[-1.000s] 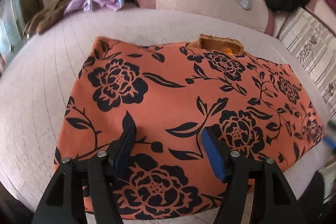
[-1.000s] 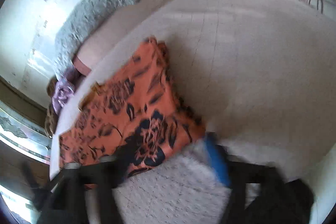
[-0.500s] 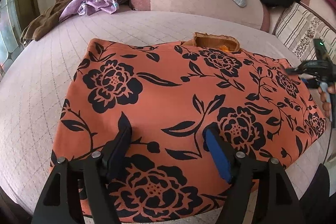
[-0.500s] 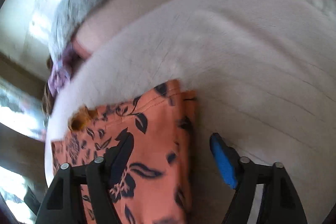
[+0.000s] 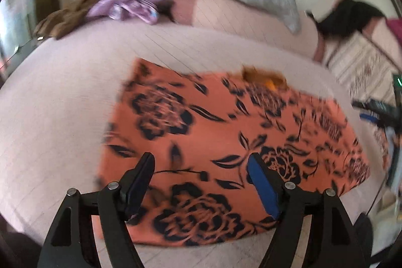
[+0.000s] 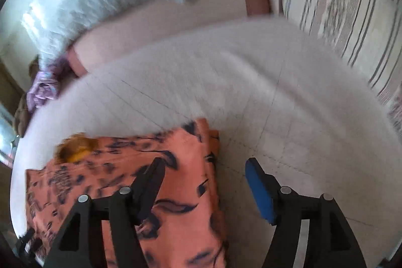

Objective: Fold small clothes

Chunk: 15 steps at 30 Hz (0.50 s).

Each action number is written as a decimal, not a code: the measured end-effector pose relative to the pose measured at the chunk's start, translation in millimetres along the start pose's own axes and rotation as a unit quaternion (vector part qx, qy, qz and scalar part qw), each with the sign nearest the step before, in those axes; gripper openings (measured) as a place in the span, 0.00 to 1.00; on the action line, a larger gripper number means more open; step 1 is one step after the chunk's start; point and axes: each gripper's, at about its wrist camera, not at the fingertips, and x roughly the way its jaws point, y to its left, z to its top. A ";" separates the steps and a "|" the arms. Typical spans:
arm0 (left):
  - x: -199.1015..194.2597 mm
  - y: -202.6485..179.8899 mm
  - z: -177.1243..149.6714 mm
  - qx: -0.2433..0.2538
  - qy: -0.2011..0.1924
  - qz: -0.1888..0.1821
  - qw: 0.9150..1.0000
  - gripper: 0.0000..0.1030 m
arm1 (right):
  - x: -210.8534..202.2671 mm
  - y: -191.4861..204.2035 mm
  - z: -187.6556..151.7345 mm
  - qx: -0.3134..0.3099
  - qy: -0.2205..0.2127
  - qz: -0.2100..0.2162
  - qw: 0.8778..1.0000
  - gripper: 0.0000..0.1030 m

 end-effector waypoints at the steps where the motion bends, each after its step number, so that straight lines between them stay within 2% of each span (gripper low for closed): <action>1: -2.8 6.3 -2.7 -0.007 -0.001 0.005 1.000 0.75 | -13.4 4.5 -5.6 -0.002 -0.005 0.016 1.000 0.68; 2: 1.1 14.7 -7.0 -0.016 0.017 0.012 1.000 0.75 | -31.2 11.8 -15.4 -0.006 -0.009 0.044 0.999 0.69; 3: 8.4 22.1 -10.4 -0.029 0.041 0.012 0.999 0.64 | -40.3 18.0 -24.5 -0.008 -0.013 0.064 0.998 0.71; 4: 21.5 35.9 -17.5 -0.061 0.080 -0.003 0.995 0.39 | -49.6 26.2 -35.1 -0.012 -0.015 0.089 0.996 0.76; 6: 16.8 49.9 -22.5 -0.086 0.075 0.003 0.993 0.21 | -58.6 42.8 -62.2 -0.020 -0.008 0.128 0.992 0.78; 7: 11.7 54.1 -21.1 -0.097 0.081 -0.006 0.992 0.21 | -54.4 49.4 -79.0 -0.017 0.012 0.142 0.990 0.78; 9: 2.2 61.2 -19.6 -0.120 0.086 -0.022 0.989 0.21 | -39.1 56.7 -102.4 -0.012 0.048 0.140 0.989 0.78; 11: -12.0 64.3 -16.1 -0.121 0.070 -0.020 0.990 0.24 | -25.7 56.7 -115.7 0.003 0.074 0.137 0.988 0.78; 12: -18.8 66.1 -13.3 -0.120 0.057 -0.018 0.991 0.33 | -23.1 56.3 -121.0 0.008 0.078 0.136 0.988 0.78; 13: -23.7 68.4 -7.3 -0.121 0.046 -0.020 0.991 0.50 | -24.9 56.1 -124.4 0.015 0.073 0.133 0.988 0.78; 14: -25.3 69.4 0.1 -0.120 0.037 -0.024 0.992 0.55 | -24.0 54.2 -123.4 0.016 0.069 0.134 0.988 0.78; 15: -24.8 69.9 10.0 -0.114 0.027 -0.025 0.993 0.56 | -24.9 54.2 -123.1 0.015 0.068 0.135 0.988 0.78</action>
